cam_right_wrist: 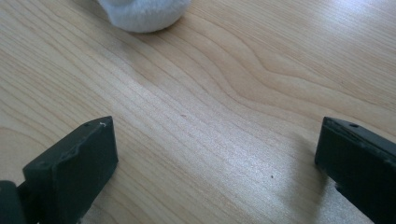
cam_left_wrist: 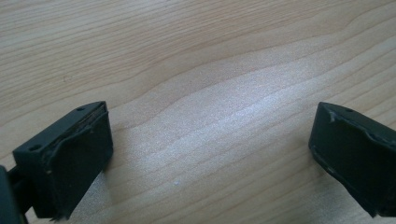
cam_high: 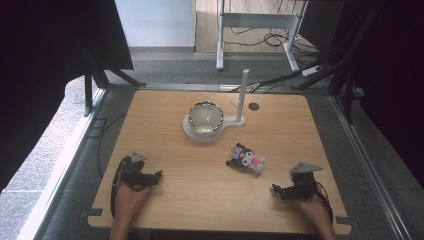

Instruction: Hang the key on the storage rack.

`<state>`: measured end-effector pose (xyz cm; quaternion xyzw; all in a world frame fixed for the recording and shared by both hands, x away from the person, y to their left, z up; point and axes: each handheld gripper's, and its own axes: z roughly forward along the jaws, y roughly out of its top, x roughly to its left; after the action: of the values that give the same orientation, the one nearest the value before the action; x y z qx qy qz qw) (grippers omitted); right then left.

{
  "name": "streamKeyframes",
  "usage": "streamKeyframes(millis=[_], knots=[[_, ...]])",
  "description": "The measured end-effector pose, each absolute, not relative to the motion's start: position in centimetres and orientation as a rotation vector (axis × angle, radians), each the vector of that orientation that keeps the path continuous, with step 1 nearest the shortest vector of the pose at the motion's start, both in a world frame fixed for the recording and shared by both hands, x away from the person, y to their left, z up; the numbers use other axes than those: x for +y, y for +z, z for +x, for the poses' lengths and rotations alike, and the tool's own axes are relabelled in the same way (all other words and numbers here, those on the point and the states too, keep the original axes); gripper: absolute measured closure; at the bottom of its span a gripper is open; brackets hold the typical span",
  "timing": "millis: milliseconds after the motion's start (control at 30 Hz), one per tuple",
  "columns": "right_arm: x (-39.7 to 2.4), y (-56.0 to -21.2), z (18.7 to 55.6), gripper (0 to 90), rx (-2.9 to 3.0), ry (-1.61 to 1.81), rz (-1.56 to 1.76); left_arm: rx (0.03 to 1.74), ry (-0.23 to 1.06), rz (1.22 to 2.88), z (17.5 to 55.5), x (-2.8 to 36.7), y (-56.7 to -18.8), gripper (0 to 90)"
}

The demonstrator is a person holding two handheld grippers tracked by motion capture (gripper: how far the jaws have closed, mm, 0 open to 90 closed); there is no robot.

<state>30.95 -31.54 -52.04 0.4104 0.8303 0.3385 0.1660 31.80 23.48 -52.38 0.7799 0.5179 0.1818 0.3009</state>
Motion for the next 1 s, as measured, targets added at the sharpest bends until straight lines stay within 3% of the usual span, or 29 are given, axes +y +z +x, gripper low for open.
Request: streamKeyframes(millis=[1000], knots=[[-31.35,-51.36,31.47,2.3,2.429,0.924,1.121,1.374,0.483,2.07,31.81,23.48,-52.37,0.0]])
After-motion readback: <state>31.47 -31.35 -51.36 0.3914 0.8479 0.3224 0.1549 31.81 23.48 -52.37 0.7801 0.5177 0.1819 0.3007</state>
